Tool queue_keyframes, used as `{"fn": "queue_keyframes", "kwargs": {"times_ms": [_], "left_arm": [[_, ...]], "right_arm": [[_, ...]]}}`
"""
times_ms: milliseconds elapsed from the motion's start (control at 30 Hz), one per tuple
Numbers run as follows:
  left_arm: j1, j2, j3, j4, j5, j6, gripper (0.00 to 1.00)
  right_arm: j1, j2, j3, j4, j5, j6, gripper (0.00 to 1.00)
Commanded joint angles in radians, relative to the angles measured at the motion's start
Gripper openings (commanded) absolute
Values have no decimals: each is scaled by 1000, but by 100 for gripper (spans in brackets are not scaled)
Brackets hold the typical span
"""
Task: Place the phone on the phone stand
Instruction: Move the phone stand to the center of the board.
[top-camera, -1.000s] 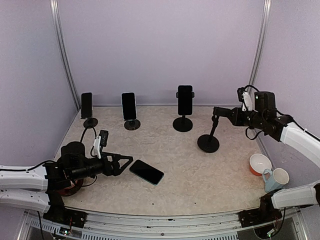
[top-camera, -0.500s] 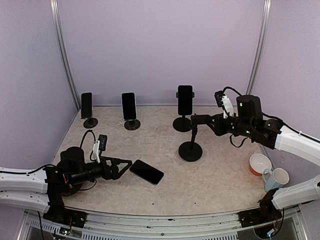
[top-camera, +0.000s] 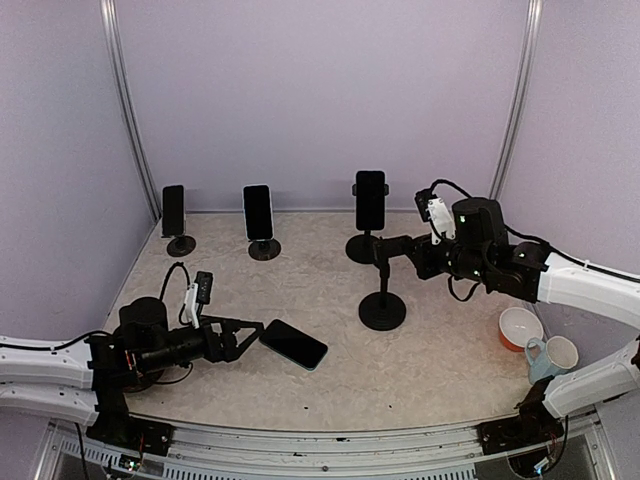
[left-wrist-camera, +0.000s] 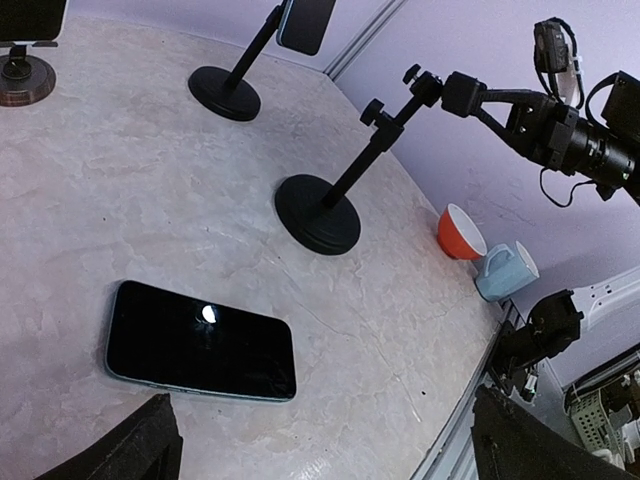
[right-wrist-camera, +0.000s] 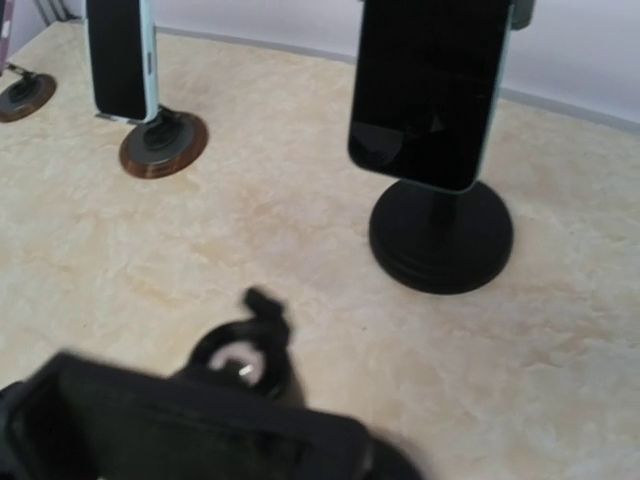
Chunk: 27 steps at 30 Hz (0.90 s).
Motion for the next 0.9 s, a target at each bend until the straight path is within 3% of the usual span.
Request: {"fn": "queue_keyframes", "kwargs": {"times_ms": [0, 500, 867], "left_arm": [[-14, -25, -17, 17, -24, -10, 99], [-26, -56, -23, 0, -38, -14, 99], [-26, -60, -25, 4, -38, -11, 99]], "right_arm": [[21, -7, 21, 118, 40, 6, 1], [30, -68, 51, 12, 19, 27, 19], [92, -96, 81, -59, -23, 12, 47]]}}
